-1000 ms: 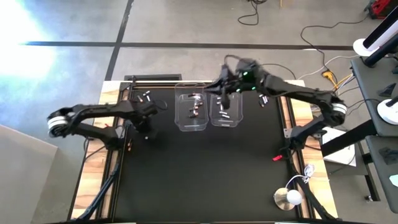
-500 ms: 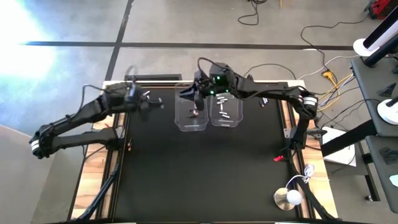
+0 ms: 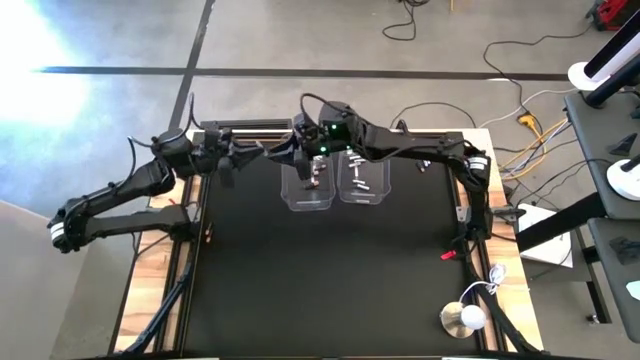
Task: Sort batteries
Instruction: Put the white battery into the right transparent bin
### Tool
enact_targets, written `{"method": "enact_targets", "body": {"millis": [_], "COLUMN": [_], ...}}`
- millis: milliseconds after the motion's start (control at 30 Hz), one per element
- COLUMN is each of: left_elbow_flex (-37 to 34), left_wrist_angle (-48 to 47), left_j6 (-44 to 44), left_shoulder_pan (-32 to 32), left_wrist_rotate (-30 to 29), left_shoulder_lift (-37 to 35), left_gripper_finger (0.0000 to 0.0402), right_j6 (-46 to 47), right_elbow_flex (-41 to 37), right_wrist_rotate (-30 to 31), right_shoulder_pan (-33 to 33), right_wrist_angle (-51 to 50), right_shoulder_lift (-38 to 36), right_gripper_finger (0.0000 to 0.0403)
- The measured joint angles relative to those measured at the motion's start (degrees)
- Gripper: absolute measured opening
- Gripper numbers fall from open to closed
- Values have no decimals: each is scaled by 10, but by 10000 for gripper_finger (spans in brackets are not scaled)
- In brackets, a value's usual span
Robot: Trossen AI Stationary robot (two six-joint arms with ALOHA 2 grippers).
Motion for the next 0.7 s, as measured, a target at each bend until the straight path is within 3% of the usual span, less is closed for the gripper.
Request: {"method": "enact_targets", "body": {"millis": [467, 700], "left_elbow_flex": [0, 0], "left_wrist_angle": [5, 3], "left_j6": [4, 1], "left_shoulder_pan": [0, 0], "left_wrist_rotate": [-5, -5], "left_shoulder_lift": [15, 16], "left_gripper_finger": [13, 13], "right_j6": [3, 0], "right_elbow_flex": [92, 97], "right_wrist_rotate": [-36, -33], "right_shoulder_pan": [5, 5], "right_wrist_angle": [-41, -40], "right_shoulder_lift": [64, 67], "right_gripper_finger": [100, 74]}}
